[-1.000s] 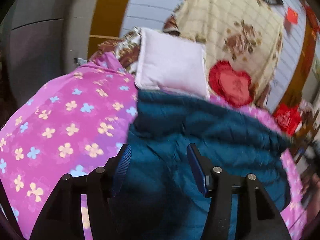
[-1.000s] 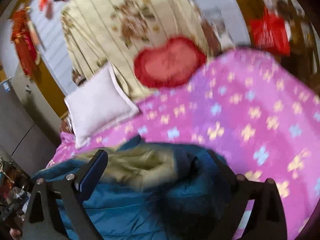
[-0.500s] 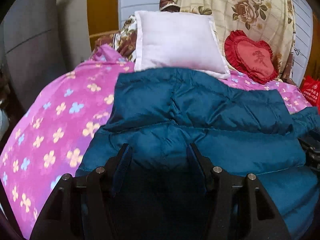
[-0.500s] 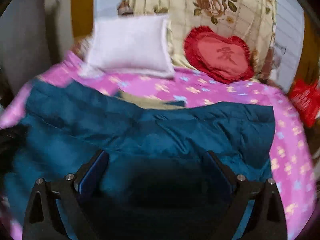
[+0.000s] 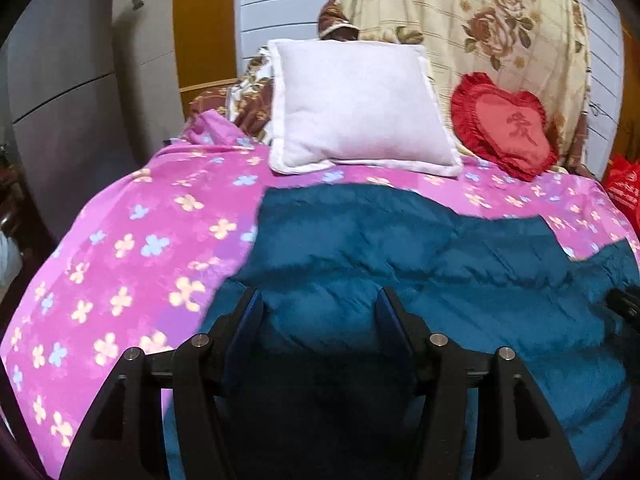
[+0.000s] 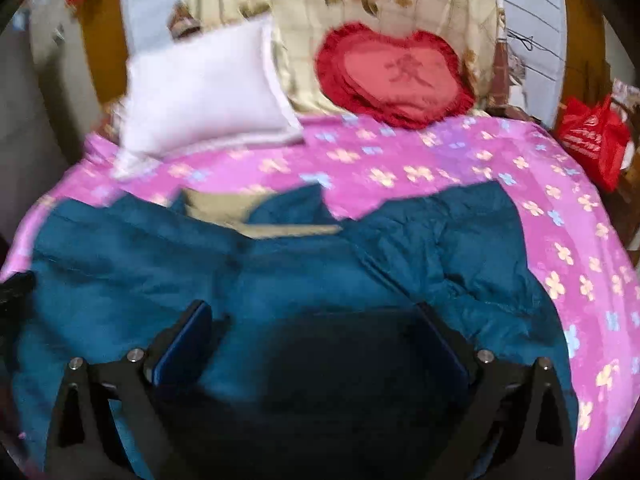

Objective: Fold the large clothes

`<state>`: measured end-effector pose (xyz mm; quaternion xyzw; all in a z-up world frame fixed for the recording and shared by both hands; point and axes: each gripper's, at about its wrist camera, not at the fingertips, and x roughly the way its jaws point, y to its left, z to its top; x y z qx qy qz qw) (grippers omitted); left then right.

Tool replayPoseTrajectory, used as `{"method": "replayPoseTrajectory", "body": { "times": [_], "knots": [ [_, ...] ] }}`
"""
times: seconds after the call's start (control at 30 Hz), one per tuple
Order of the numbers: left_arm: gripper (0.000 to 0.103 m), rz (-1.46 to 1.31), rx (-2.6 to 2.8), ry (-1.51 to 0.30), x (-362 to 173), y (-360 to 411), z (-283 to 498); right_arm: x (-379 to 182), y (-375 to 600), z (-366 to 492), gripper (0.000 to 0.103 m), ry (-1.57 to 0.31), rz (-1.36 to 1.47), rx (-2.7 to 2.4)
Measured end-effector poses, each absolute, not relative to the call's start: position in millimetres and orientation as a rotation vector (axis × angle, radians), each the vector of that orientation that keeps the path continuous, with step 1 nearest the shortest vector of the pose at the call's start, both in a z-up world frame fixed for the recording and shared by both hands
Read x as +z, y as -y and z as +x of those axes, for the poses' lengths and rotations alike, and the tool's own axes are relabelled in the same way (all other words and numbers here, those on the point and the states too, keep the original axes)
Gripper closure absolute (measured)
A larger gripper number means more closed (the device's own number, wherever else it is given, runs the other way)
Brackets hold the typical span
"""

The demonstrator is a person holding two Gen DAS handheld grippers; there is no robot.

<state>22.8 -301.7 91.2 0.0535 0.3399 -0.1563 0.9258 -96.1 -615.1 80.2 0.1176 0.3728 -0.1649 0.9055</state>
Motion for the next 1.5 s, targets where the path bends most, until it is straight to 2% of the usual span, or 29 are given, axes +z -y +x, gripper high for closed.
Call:
{"method": "replayPoseTrajectory", "body": {
  "times": [0.2, 0.4, 0.7, 0.93, 1.03, 1.23, 1.5],
  "knots": [
    [0.062, 0.060, -0.287, -0.769, 72.5, 285.0, 43.9, 95.6, 568.7, -71.0, 0.003, -0.768, 0.195, -0.178],
    [0.062, 0.080, -0.296, -0.753, 65.1, 286.7, 47.3, 63.2, 542.6, -27.9, 0.002, -0.854, 0.141, -0.182],
    [0.062, 0.097, -0.295, -0.755, 57.9, 289.9, 47.9, 45.2, 545.6, -18.6, 0.001, -0.908, 0.146, -0.212],
    [0.061, 0.091, -0.298, -0.760, 56.1, 288.6, 48.6, 83.9, 583.6, -78.7, 0.001, -0.825, 0.131, -0.268],
    [0.061, 0.093, -0.298, -0.761, 56.0, 288.6, 48.9, 81.7, 616.0, -99.1, 0.001, -0.844, 0.089, -0.369],
    [0.059, 0.068, -0.309, -0.772, 50.6, 286.5, 53.0, 62.0, 671.5, -114.4, 0.000, -0.873, 0.232, -0.438],
    [0.057, 0.038, -0.322, -0.802, 47.3, 284.3, 55.4, 41.2, 673.6, -105.4, 0.000, -0.881, 0.252, -0.449]
  ]
}}
